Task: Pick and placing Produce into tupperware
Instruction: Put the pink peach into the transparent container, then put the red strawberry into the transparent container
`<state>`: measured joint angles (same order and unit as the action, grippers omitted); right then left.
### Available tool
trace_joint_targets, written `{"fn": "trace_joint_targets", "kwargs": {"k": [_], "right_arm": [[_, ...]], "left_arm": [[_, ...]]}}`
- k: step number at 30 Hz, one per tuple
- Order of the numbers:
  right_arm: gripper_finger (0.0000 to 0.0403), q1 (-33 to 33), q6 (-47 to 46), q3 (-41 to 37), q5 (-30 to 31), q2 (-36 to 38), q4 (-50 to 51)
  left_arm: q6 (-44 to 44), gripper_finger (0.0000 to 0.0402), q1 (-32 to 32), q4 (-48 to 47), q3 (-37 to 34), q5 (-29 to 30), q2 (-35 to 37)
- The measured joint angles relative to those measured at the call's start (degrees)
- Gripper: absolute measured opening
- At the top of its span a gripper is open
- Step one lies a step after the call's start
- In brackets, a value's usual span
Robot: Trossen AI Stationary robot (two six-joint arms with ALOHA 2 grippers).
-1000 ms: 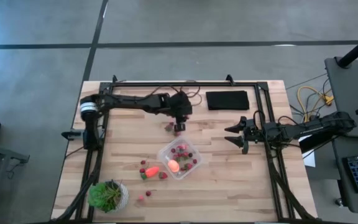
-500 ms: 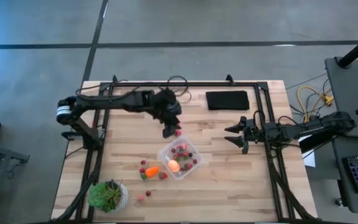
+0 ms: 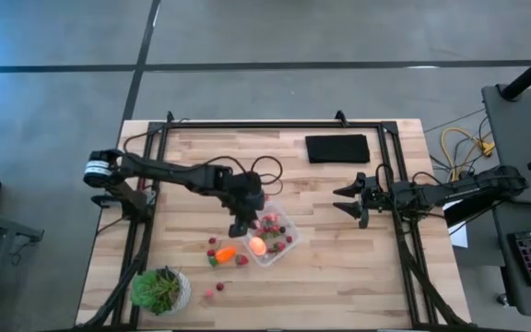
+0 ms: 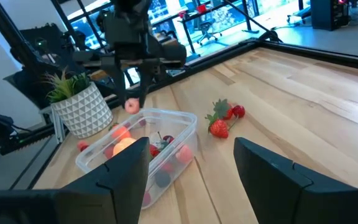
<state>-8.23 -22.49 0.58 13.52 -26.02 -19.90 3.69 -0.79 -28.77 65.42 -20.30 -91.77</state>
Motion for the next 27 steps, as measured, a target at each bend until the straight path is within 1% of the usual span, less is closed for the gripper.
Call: {"fn": "trace_joint_targets", "kwargs": {"k": [4,10,13,16,18,19,25,27], "right_arm": [[0.0226,0.0,0.0,0.0,0.0,0.0,0.0],[0.0226,0.0,0.0,0.0,0.0,0.0,0.0],[0.0226,0.0,0.0,0.0,0.0,0.0,0.0],[0.0226,0.0,0.0,0.0,0.0,0.0,0.0],[0.0226,0.0,0.0,0.0,0.0,0.0,0.0],[0.0226,0.0,0.0,0.0,0.0,0.0,0.0],[0.0226,0.0,0.0,0.0,0.0,0.0,0.0],[0.0226,0.0,0.0,0.0,0.0,0.0,0.0]], "left_arm": [[0.5,0.0138,1.5,2.9,-1.6,2.1,0.0],[-0.1,0.0208,1.6,3.0,-1.7,7.1,1.3],[-4.5,0.0229,1.6,2.7,-0.9,11.4,2.1],[-12.7,0.0236,1.5,2.4,0.3,16.6,3.4],[-16.1,0.0237,0.7,2.2,1.0,19.8,3.7],[-16.5,0.0237,-0.3,2.2,1.3,20.5,3.6],[-16.4,0.0233,-10.1,0.6,1.4,20.5,1.2],[-16.5,0.0226,-12.8,0.2,1.4,17.9,0.0]]}}
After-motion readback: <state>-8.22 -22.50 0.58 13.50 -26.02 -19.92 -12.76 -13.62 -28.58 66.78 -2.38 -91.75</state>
